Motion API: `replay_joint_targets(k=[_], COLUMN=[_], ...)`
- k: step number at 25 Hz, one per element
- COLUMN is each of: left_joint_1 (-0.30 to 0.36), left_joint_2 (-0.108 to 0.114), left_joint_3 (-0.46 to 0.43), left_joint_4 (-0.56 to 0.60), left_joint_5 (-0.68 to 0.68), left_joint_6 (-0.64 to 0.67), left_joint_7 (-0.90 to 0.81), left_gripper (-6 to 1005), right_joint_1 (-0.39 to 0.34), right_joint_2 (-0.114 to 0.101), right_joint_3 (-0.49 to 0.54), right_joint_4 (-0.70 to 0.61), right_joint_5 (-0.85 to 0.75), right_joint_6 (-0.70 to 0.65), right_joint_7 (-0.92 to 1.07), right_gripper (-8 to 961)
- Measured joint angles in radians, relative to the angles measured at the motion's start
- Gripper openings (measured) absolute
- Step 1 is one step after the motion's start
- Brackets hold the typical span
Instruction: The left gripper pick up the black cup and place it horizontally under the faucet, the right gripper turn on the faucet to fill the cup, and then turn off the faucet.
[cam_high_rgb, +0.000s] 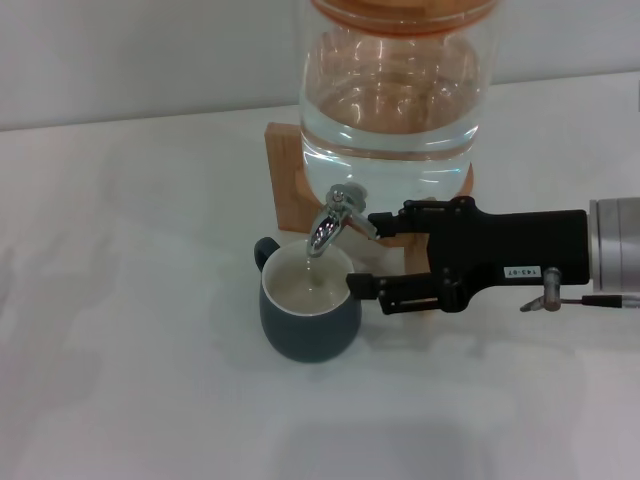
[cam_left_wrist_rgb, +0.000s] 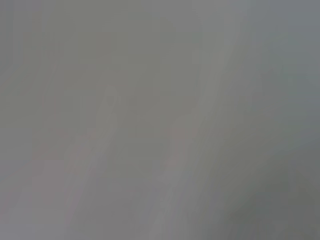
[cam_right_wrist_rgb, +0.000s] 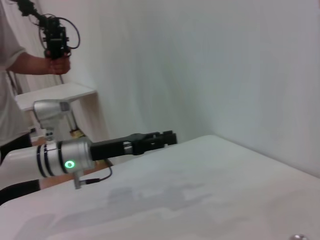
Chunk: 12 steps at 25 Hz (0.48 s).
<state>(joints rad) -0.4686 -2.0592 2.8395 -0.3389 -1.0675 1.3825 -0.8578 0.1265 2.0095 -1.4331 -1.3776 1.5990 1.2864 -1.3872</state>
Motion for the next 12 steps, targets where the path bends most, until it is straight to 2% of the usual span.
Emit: replay_joint_targets(k=[12], left_joint_1=[0.002], left_joint_2=[-0.002], left_joint_3=[0.000], left_joint_4=[-0.001], left_joint_5=[0.000], left_joint_6=[-0.001], left_joint_7=[0.000], left_gripper=[531], right_joint_1=[-0.003], right_joint_2=[0.000], right_joint_3=[-0.018], right_joint_4=[-0.015], right_joint_5=[0.008], right_joint_6=[0.004], right_joint_7=[0.002], right_gripper=[791])
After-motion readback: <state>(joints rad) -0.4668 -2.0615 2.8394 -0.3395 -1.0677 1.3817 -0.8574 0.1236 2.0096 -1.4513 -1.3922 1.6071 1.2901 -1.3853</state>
